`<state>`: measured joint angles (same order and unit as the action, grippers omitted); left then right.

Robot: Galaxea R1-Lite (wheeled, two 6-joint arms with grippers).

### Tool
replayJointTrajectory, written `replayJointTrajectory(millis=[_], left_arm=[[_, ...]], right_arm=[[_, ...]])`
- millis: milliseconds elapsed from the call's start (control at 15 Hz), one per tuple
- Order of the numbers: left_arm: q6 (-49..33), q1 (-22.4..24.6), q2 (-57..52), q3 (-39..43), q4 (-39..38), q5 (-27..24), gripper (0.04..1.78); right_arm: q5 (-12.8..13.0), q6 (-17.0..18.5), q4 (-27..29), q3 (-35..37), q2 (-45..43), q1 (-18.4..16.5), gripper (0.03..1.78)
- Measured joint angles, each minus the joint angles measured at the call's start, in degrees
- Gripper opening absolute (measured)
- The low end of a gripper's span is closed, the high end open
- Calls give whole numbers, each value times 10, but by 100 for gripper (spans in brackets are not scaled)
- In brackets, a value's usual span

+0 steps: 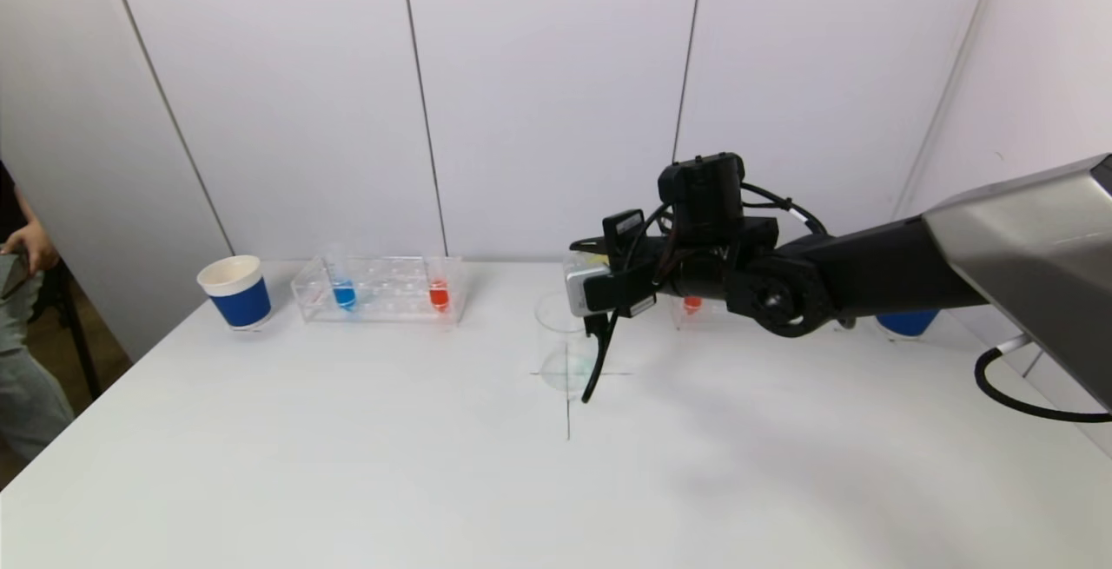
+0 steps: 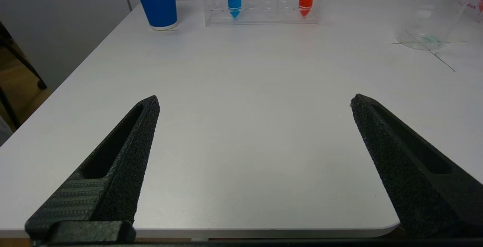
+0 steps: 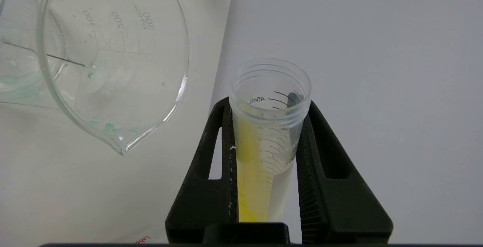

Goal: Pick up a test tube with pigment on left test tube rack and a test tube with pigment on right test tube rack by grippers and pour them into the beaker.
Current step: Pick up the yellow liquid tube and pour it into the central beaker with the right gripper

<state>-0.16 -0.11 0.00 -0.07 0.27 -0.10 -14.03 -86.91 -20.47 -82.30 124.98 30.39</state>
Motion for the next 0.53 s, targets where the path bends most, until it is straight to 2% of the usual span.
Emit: replayJointTrajectory(millis=[533], left_arm=[[0,0,0,0,0,0,177]], right_arm=[[-11,5,-4,1,0,1,50]])
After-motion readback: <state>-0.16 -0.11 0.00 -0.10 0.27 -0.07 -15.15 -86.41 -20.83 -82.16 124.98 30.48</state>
